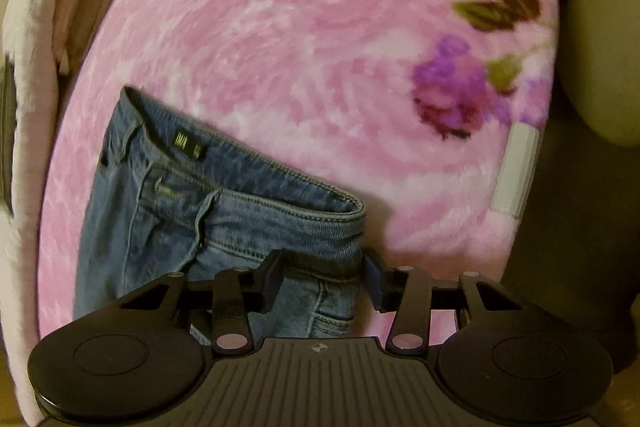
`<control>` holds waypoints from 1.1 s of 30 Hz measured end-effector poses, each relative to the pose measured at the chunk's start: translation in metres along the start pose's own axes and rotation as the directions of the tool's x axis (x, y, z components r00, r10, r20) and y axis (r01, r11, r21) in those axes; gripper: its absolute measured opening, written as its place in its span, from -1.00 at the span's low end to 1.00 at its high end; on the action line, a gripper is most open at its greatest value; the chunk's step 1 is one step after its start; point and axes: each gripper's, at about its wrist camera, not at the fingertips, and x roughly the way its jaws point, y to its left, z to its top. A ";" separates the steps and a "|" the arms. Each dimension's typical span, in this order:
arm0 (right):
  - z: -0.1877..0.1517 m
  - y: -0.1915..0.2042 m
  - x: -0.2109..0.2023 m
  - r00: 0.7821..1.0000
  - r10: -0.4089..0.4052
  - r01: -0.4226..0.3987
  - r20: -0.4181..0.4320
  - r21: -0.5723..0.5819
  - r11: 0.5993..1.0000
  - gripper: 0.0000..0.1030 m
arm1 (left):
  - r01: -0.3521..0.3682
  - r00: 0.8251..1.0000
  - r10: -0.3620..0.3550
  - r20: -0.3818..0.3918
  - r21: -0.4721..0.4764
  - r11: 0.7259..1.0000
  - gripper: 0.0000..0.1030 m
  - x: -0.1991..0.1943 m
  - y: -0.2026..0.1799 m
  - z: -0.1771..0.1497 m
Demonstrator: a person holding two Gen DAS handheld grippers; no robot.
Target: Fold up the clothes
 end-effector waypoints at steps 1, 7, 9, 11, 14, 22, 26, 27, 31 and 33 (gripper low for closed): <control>0.000 0.003 0.001 1.000 -0.017 0.017 0.003 -0.014 1.000 -0.10 | -0.005 1.000 0.004 0.004 0.014 1.000 -0.57 0.000 -0.002 0.000; -0.005 0.021 -0.029 0.995 -0.085 0.093 0.057 -0.143 0.985 -0.79 | 0.077 0.992 -0.102 0.077 0.268 0.960 -0.91 -0.043 -0.018 0.000; -0.006 0.019 -0.036 0.995 -0.082 0.090 0.058 -0.163 0.983 -0.79 | 0.039 0.996 -0.064 0.061 0.350 0.936 -0.90 -0.040 -0.014 -0.003; -0.006 0.013 -0.029 0.994 -0.102 0.108 0.044 -0.170 0.980 -0.74 | -0.044 0.999 0.047 0.003 0.402 0.915 -0.84 -0.020 -0.007 -0.008; -0.001 0.014 -0.019 0.978 -0.204 0.209 0.054 -0.153 0.966 -0.55 | -0.045 0.999 0.036 0.030 0.458 0.888 -0.82 -0.028 -0.006 -0.014; -0.033 0.046 -0.044 0.948 -0.280 0.316 0.154 -0.332 0.889 -0.27 | -0.206 0.976 0.145 0.163 0.462 0.863 -0.67 -0.060 -0.017 -0.002; -0.058 0.033 -0.016 0.947 -0.320 0.305 0.001 -0.303 0.903 -0.26 | -0.146 0.989 0.116 0.089 0.566 0.812 -0.65 -0.051 -0.032 -0.010; -0.066 0.036 -0.016 0.943 -0.332 0.313 -0.005 -0.319 0.895 -0.26 | -0.108 0.994 0.102 0.045 0.600 0.792 -0.64 -0.049 -0.035 -0.015; -0.093 0.063 -0.042 0.961 -0.271 0.268 0.058 -0.449 0.852 -0.26 | -0.110 0.988 0.153 0.002 0.712 0.694 -0.66 -0.056 -0.059 -0.046; -0.105 0.081 -0.058 0.968 -0.245 0.240 0.060 -0.521 0.819 -0.26 | -0.057 0.991 0.129 -0.037 0.757 0.651 -0.65 -0.072 -0.075 -0.064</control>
